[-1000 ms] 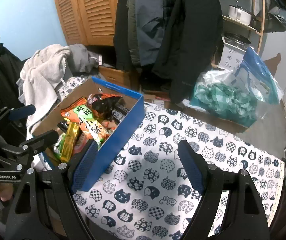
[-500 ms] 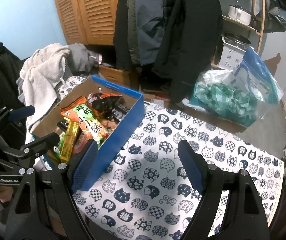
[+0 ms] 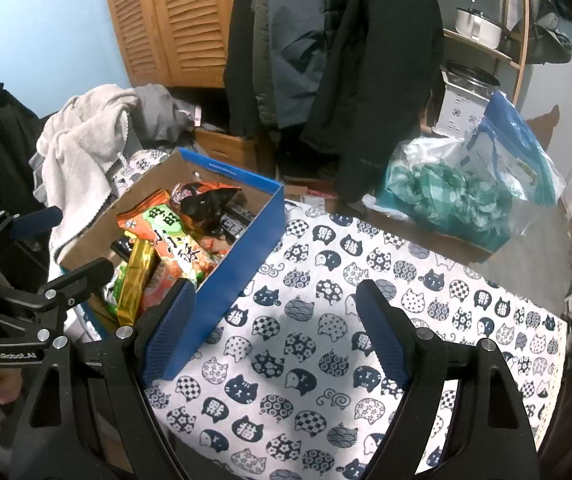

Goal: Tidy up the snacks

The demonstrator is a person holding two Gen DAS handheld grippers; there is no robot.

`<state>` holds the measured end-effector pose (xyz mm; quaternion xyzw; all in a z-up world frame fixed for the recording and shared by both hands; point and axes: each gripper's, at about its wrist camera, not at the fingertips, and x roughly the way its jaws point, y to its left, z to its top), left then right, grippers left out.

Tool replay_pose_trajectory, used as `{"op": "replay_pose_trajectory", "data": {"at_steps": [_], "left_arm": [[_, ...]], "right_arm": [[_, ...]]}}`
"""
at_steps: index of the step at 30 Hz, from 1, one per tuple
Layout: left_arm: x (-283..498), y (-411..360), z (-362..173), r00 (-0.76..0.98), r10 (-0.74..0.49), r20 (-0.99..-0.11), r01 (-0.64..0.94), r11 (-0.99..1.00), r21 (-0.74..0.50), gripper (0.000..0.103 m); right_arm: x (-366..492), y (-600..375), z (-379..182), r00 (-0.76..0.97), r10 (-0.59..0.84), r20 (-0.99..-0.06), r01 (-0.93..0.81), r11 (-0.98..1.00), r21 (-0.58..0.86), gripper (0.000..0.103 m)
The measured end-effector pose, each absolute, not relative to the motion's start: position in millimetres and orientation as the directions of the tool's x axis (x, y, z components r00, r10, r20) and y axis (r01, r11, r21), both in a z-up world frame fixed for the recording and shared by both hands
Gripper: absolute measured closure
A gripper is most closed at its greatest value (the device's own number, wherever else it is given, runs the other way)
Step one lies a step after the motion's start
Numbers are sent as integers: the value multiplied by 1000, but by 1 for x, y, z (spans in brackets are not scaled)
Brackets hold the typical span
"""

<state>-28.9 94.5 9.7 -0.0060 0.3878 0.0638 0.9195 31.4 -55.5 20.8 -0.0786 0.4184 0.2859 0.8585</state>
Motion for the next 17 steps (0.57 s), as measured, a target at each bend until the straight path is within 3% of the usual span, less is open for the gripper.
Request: {"op": "replay_pose_trajectory", "data": {"at_steps": [17], "left_arm": [[-32, 92, 12, 705, 106, -701, -112, 993, 38, 4]], "right_arm": [[31, -55, 20, 487, 424, -763, -556, 825, 103, 21]]}}
